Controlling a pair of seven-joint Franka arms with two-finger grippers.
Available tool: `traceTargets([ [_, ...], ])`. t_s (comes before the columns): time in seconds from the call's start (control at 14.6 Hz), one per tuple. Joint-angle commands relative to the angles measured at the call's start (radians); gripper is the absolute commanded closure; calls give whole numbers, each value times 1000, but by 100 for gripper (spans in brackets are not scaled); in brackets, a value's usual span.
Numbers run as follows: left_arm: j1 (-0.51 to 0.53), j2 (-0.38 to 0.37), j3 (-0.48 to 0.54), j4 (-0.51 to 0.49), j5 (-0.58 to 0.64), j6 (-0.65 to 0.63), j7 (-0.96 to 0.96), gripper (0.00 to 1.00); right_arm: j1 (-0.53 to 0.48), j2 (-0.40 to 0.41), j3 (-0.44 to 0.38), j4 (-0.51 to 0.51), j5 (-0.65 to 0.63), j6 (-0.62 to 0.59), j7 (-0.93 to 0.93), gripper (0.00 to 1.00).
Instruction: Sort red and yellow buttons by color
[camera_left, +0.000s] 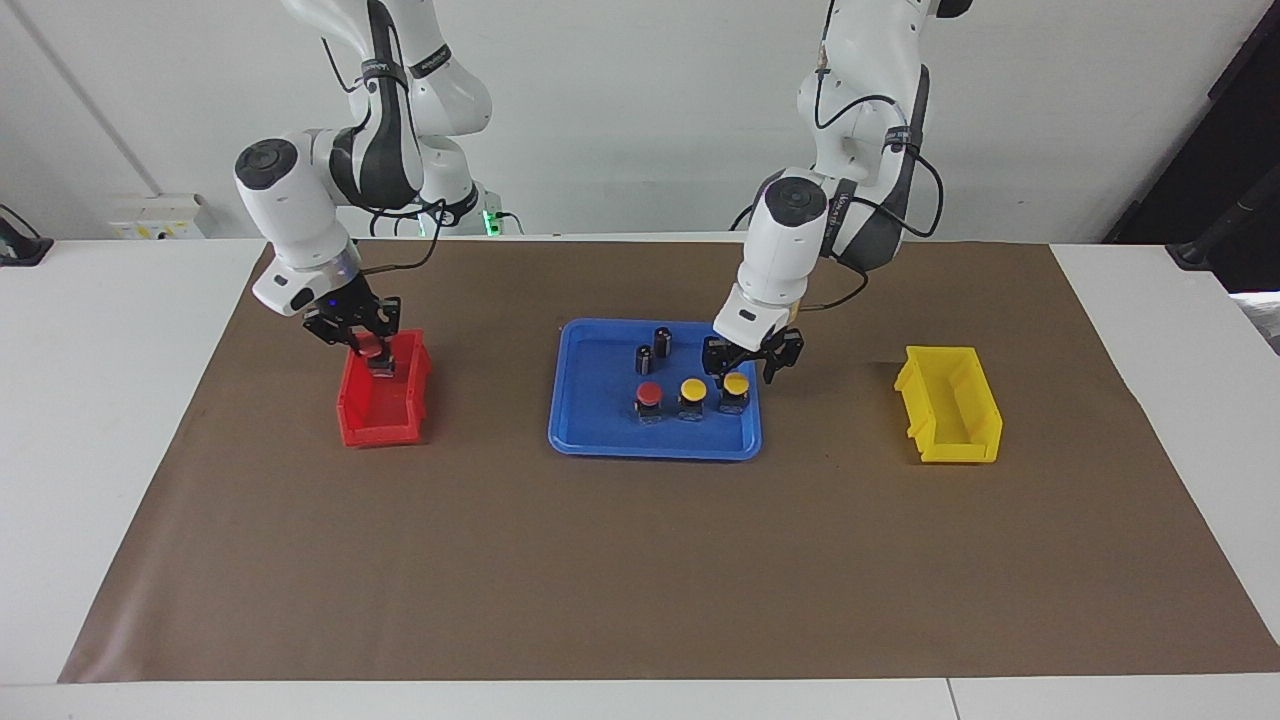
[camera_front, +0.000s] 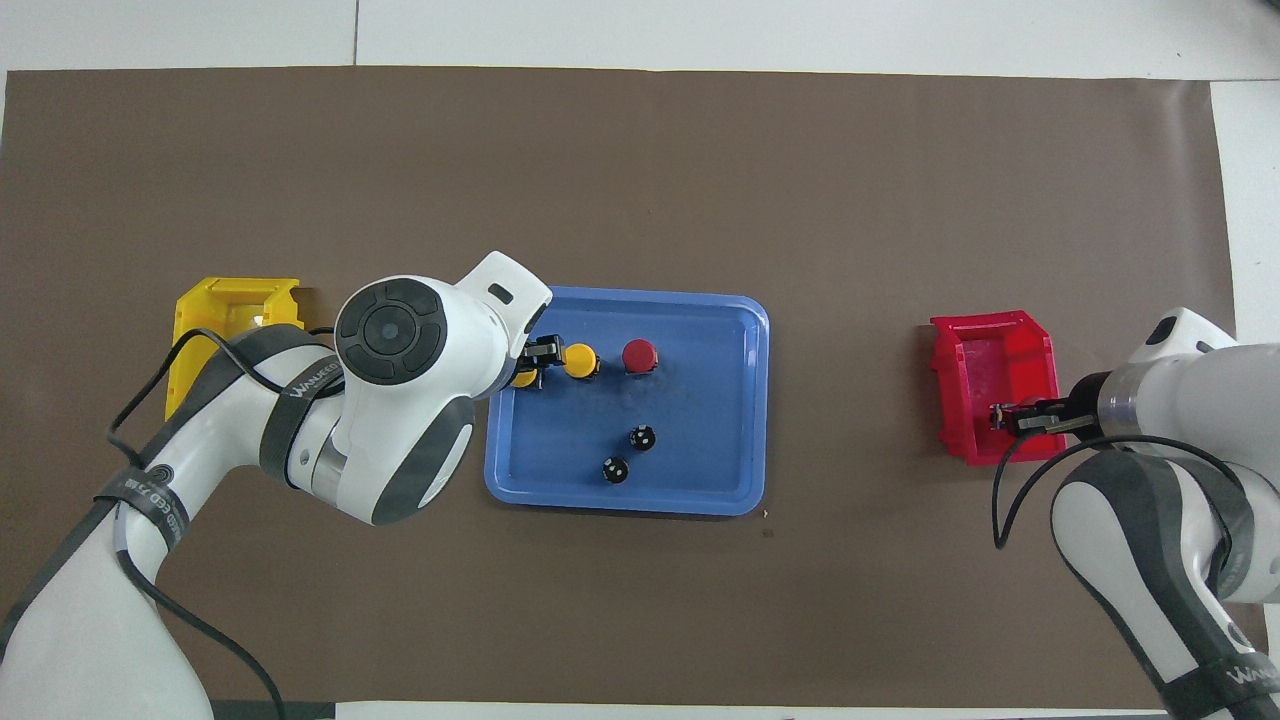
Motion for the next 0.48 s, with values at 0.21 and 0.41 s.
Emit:
traceTargets([
  [0.21, -18, -7, 14, -21, -17, 36, -38, 45, 1, -8, 9, -57, 12, 68, -10, 80],
  [0.41, -18, -9, 14, -37, -15, 59, -38, 45, 14, -10, 7, -64, 13, 73, -4, 61],
])
